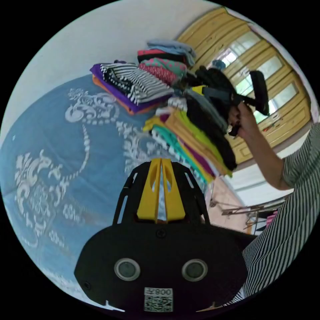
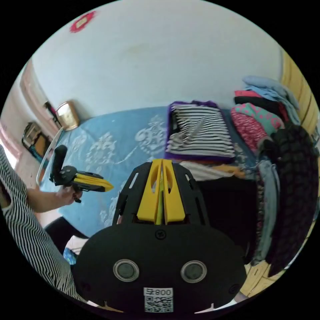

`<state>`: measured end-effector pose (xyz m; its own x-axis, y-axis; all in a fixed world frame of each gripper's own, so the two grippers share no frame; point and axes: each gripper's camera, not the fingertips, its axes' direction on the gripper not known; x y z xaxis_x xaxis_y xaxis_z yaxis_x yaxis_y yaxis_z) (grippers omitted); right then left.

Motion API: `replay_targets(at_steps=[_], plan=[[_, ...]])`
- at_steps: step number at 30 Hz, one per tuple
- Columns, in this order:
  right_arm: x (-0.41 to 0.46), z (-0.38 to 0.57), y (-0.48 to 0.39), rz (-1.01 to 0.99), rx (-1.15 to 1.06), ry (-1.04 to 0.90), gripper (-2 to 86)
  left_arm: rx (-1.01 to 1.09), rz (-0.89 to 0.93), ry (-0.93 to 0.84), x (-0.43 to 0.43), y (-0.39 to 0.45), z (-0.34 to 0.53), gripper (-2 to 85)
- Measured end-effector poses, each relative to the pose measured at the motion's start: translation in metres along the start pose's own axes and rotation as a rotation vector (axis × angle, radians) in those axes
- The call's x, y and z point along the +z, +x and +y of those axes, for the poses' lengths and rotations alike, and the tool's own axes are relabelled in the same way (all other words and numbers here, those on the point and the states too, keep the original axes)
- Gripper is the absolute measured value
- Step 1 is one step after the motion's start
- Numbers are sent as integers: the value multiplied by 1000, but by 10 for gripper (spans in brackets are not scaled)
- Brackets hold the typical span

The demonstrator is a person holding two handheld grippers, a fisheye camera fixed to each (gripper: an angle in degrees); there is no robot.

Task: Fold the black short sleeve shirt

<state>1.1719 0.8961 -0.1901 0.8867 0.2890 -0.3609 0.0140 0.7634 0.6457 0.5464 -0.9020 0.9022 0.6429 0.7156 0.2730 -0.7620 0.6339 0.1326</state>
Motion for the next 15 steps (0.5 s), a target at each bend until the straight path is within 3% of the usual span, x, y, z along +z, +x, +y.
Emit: replay_targets(at_steps=[4,10,15], plan=[[52,72,-97,-73,-68,-268,0,-29,-126,-170,-9,36,96,1],[80,160,-192,-96,-170,-437,0,31,-353,-245,-17,82,189,1],[66,205,-225,62,-175,-314,-1,-59,-372,-146,-27,104,231,2]])
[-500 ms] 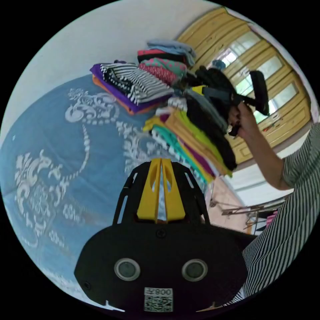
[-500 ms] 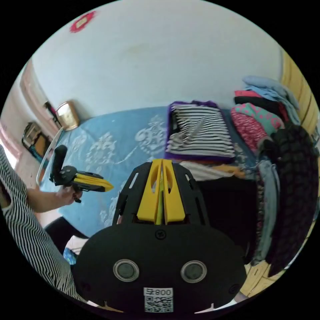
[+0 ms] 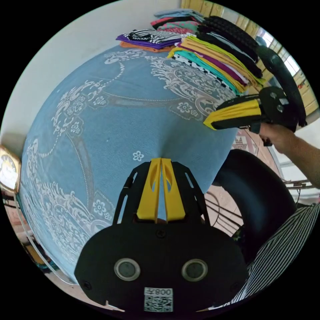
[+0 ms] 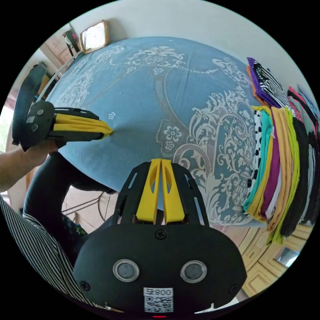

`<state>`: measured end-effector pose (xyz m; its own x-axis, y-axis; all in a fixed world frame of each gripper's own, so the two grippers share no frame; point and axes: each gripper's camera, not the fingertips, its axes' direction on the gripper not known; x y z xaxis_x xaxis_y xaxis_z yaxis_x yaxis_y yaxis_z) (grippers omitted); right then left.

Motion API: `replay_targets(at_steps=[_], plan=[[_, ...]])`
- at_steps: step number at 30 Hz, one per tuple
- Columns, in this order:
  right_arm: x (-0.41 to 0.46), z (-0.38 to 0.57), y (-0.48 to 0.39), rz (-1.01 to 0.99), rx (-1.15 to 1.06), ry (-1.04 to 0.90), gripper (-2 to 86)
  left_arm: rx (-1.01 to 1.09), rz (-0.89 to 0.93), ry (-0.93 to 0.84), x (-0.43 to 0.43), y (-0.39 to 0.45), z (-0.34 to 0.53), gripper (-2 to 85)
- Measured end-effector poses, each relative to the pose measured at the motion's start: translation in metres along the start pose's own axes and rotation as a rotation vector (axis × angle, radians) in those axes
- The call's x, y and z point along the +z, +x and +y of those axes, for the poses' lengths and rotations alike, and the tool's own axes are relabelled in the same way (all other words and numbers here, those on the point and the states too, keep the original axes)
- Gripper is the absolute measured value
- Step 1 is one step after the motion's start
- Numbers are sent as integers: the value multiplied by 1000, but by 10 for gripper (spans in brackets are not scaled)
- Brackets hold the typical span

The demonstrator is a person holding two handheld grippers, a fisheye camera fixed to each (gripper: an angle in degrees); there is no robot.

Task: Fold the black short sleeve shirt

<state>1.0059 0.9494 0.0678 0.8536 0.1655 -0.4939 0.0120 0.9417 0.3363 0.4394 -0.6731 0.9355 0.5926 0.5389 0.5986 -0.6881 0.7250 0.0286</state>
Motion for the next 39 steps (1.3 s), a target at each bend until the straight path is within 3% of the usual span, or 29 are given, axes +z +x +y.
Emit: replay_targets(at_steps=[6,8,13,16,27,31,39], plan=[[-16,31,0,-117,84,-41,2,-42,-11,-58,-27,14,24,2],[-43,43,12,-175,122,47,4,-34,-13,-70,-36,18,31,1],[-137,81,88,85,349,301,24,-68,12,-97,-63,21,53,1],[-167,97,137,143,455,372,55,-85,29,-97,-80,21,66,2],[-161,126,209,147,553,325,87,-133,86,-121,-142,16,107,3],[-145,150,225,145,597,257,66,-132,78,-120,-169,16,122,3],[-170,240,246,35,638,365,9,-264,163,-88,-223,3,157,1]])
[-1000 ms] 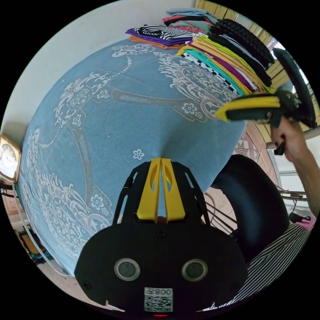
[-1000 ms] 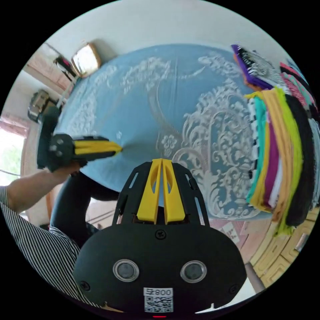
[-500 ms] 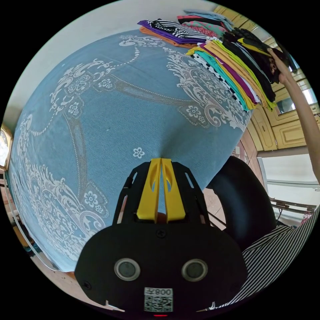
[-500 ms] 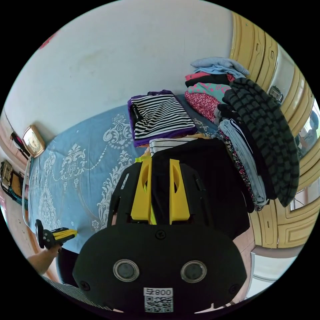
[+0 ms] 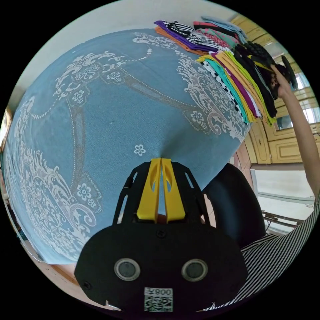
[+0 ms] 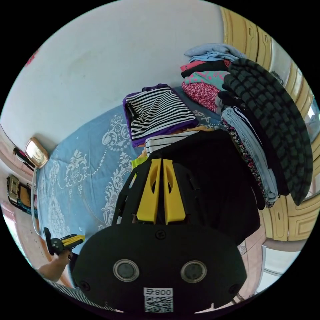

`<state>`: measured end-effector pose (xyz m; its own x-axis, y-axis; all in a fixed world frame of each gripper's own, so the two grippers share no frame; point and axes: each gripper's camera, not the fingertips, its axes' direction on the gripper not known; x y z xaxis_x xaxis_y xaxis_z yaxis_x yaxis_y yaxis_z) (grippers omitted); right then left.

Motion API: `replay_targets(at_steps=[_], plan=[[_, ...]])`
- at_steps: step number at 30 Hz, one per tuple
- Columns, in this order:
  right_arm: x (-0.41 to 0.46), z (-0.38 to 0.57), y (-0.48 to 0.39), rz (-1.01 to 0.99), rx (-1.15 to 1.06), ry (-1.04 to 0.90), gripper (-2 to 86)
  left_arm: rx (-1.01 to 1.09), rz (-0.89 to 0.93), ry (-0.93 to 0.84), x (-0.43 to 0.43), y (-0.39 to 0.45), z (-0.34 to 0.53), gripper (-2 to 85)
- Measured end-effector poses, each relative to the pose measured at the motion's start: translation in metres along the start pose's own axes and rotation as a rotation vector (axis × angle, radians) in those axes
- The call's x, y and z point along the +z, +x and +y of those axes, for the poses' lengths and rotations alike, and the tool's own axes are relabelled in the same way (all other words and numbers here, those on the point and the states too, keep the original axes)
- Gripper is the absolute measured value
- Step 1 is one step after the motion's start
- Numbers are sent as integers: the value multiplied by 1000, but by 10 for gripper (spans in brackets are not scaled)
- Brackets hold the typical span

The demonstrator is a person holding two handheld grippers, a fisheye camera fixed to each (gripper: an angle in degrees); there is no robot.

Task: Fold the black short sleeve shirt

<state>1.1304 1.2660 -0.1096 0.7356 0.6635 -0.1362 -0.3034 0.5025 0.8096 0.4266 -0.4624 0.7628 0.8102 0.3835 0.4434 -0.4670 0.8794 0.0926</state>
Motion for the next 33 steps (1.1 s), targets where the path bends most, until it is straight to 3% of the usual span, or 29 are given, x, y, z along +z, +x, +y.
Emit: replay_targets(at_steps=[8,19,25,33], plan=[[-113,61,64,-393,-1,184,3,-5,197,230,-98,5,46,2],[-277,168,86,-874,-327,268,2,78,409,516,-244,30,133,38],[-335,216,113,-1050,-406,307,2,70,427,580,-295,37,179,71],[-378,263,139,-1079,-501,276,2,59,442,606,-333,65,224,85]])
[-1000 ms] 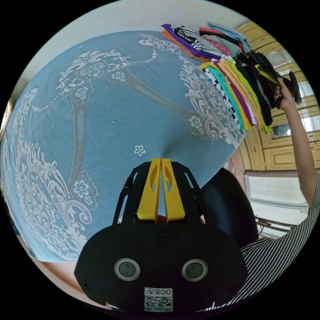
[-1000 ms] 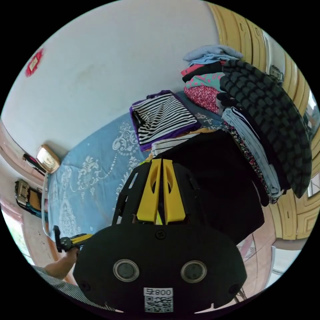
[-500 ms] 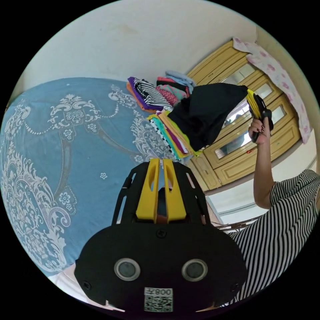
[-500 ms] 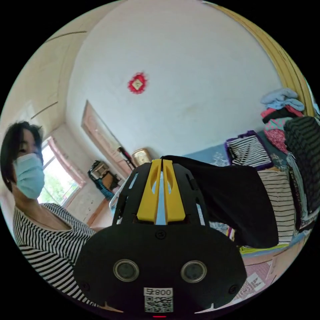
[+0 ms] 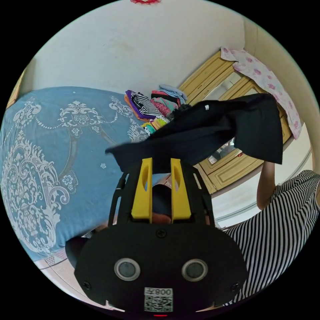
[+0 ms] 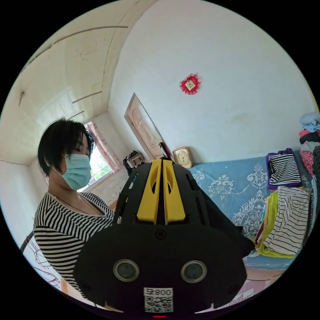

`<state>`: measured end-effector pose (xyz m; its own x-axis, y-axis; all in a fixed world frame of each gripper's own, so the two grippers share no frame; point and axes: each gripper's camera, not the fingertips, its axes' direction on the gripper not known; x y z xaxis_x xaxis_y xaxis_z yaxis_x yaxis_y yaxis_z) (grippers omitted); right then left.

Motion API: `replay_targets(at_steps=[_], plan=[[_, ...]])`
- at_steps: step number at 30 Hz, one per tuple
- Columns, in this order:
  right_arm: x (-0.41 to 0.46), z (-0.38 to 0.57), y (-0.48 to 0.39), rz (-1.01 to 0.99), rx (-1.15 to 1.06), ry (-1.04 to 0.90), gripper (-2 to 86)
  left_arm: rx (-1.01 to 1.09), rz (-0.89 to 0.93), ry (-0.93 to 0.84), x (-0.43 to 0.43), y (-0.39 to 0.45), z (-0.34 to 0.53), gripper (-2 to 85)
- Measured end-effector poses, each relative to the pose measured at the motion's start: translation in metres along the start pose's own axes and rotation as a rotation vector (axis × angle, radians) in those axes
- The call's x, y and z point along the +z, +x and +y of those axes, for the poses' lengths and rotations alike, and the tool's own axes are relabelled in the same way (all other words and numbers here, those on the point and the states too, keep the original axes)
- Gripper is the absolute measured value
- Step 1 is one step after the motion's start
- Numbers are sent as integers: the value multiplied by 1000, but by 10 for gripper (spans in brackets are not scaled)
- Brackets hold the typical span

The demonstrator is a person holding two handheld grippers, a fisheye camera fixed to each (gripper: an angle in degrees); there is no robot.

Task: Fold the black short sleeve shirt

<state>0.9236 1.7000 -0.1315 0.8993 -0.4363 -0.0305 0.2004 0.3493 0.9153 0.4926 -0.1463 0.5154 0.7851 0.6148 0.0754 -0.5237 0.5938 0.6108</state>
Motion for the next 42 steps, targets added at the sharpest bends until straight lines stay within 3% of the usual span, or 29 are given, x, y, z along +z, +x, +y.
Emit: replay_targets(at_steps=[7,14,17,22,35,42], plan=[[-34,24,-21,-59,-13,-10,2,15,-11,19,-33,41,-7,83],[-74,43,-30,-50,2,26,2,-32,121,160,-65,71,-18,83],[-88,51,-31,-44,20,35,3,0,83,79,-56,94,-27,85],[-102,59,-27,-49,46,43,3,120,-20,-206,7,147,-42,94],[-125,65,-20,-47,75,41,3,302,-216,-316,40,274,-85,95],[-139,70,-14,-47,95,68,3,330,-231,-311,13,337,-107,32]])
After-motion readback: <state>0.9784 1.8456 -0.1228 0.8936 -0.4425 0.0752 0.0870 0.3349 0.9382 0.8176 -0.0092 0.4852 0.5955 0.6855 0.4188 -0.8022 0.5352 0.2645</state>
